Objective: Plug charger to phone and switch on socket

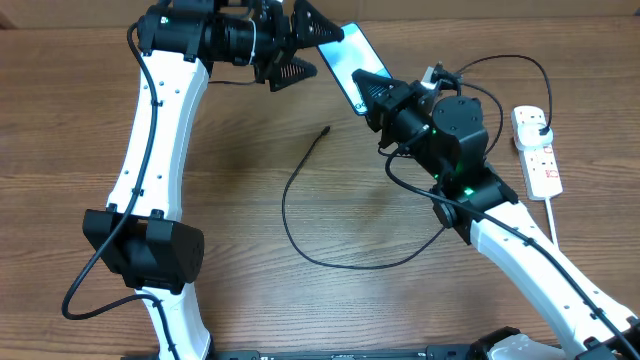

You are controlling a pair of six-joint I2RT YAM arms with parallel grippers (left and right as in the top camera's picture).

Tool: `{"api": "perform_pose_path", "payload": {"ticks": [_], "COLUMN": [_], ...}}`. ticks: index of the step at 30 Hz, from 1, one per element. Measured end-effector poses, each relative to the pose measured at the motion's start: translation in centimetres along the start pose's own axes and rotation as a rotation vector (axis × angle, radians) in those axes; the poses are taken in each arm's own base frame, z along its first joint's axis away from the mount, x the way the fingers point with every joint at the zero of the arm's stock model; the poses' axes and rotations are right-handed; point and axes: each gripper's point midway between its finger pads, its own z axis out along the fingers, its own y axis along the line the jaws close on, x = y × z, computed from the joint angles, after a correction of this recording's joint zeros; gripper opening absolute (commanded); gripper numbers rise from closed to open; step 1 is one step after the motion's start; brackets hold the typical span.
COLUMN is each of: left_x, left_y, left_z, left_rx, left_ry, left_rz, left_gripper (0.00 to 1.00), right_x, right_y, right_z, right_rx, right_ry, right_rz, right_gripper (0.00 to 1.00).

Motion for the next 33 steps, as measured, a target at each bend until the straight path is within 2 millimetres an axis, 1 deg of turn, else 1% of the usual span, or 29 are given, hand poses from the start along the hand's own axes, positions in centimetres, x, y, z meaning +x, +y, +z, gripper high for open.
{"api": "perform_pose_path", "payload": {"ticks": [1, 5, 9, 12, 14, 17, 19, 20, 26, 27, 33], "left_x": [-0.1, -0.3, -0.2, -0.1, 0.0, -0.2, -0.2, -0.2, -0.3, -0.4, -0.4], "left_y": [-0.1, -0.6, -1.2, -1.6, -1.7, -1.9, -2.0, -1.9, -1.9, -1.9, -2.0], "left_z": [0.0, 0.3, 0.8, 1.1, 1.2, 1.2, 1.2, 1.2, 1.2, 1.2, 1.2], "left_rx": [0.004, 0.016, 0.028, 0.036, 0.041, 0.048, 0.048, 0.046, 0.043, 0.044, 0.047], "left_ry": [-0.004, -0.009, -0.006, -0.002, 0.002, -0.001, -0.002, -0.003, -0.008, -0.010, -0.012], "left_rz": [0.001, -0.008, -0.007, -0.018, -0.025, -0.036, -0.047, -0.052, -0.076, -0.077, -0.089], "left_gripper": [0.96, 0.85, 0.83, 0.82, 0.81, 0.77, 0.70, 0.67, 0.59, 0.56, 0.54], "right_x": [-0.1, -0.1, -0.3, -0.3, -0.2, 0.4, 0.9, 1.1, 1.2, 1.3, 2.5], "right_y": [0.2, 1.5, 2.7, 2.6, 2.1, 1.1, 0.6, 0.5, 1.0, 1.1, 1.7], "right_z": [0.0, 0.0, -0.1, 0.0, 0.3, 1.0, 1.3, 1.4, 1.4, 1.4, 1.5], "right_rx": [-0.008, -0.062, -0.111, -0.109, -0.098, -0.074, -0.061, -0.062, -0.080, -0.085, -0.109], "right_ry": [-0.007, -0.018, -0.024, -0.025, -0.022, -0.011, -0.003, -0.003, -0.015, -0.015, 0.002], "right_rz": [0.016, 0.061, 0.080, 0.099, 0.111, 0.121, 0.126, 0.127, 0.128, 0.127, 0.123], "right_gripper": [0.04, 0.04, 0.04, 0.04, 0.04, 0.04, 0.04, 0.04, 0.04, 0.04, 0.04]}}
